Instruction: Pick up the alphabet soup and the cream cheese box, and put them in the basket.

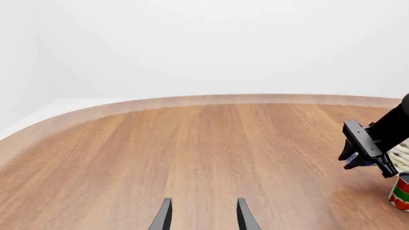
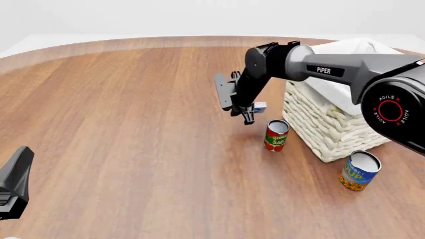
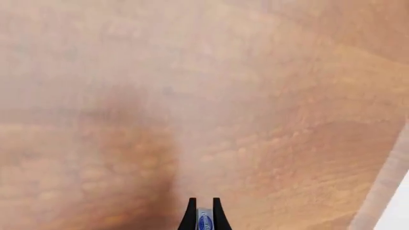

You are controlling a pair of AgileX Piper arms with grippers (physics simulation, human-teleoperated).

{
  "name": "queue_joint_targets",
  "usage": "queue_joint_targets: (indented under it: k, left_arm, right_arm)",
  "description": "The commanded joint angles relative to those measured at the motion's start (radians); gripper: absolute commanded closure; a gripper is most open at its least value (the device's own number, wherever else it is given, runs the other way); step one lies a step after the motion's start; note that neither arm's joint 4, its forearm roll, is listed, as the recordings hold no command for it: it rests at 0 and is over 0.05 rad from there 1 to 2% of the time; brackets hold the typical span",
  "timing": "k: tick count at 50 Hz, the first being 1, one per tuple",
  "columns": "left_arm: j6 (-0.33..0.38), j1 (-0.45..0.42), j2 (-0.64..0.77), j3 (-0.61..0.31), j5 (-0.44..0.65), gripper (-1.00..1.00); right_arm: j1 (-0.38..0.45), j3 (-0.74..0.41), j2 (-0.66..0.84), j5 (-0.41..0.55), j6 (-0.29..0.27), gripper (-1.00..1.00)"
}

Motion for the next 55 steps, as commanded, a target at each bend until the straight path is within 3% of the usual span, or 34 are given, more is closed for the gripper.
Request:
queue_joint_targets:
  k: [1,8,13,17,25,36,38,40,45,46,49,51,52,55]
  left_arm:
    - [0.0,0.0,0.0,0.0,0.0,-1.0]
    - [0.0,0.0,0.0,0.0,0.0,-1.0]
    - [0.0,0.0,0.0,0.0,0.0,-1.0]
    - [0.0,0.0,0.0,0.0,0.0,-1.0]
    - [0.0,0.0,0.0,0.0,0.0,-1.0]
    - [0.0,0.0,0.0,0.0,0.0,-1.0]
    - [0.0,0.0,0.0,0.0,0.0,-1.0]
    - [0.0,0.0,0.0,0.0,0.0,-1.0]
    - [0.0,0.0,0.0,0.0,0.0,-1.0]
    - [0.0,0.0,0.0,0.0,0.0,-1.0]
    - [0.0,0.0,0.0,0.0,0.0,-1.0]
    - [0.0,0.0,0.0,0.0,0.0,-1.0]
    - [0.0,0.0,0.0,0.0,0.0,-1.0]
    - [0.0,0.0,0.0,0.0,0.0,-1.0]
  right_arm:
    - [0.063,0.024,-0.067,-0.045,0.115,1.0]
    - [0.067,0.04,-0.088,-0.065,0.142,1.0]
    - [0.093,0.065,-0.123,-0.089,0.209,1.0]
    - [0.072,0.075,-0.128,-0.11,0.21,1.0]
    - [0.081,0.103,-0.145,-0.161,0.279,1.0]
    - [0.074,0.153,-0.173,-0.204,0.3,1.0]
    - [0.106,0.175,-0.212,-0.226,0.349,1.0]
    - [0.082,0.169,-0.198,-0.226,0.332,1.0]
    - [0.102,0.205,-0.238,-0.26,0.375,1.0]
    - [0.139,0.241,-0.282,-0.287,0.423,1.0]
    - [0.128,0.256,-0.281,-0.311,0.427,1.0]
    - [0.135,0.265,-0.289,-0.318,0.442,1.0]
    - [0.155,0.292,-0.313,-0.344,0.482,1.0]
    - [0.155,0.303,-0.32,-0.357,0.487,1.0]
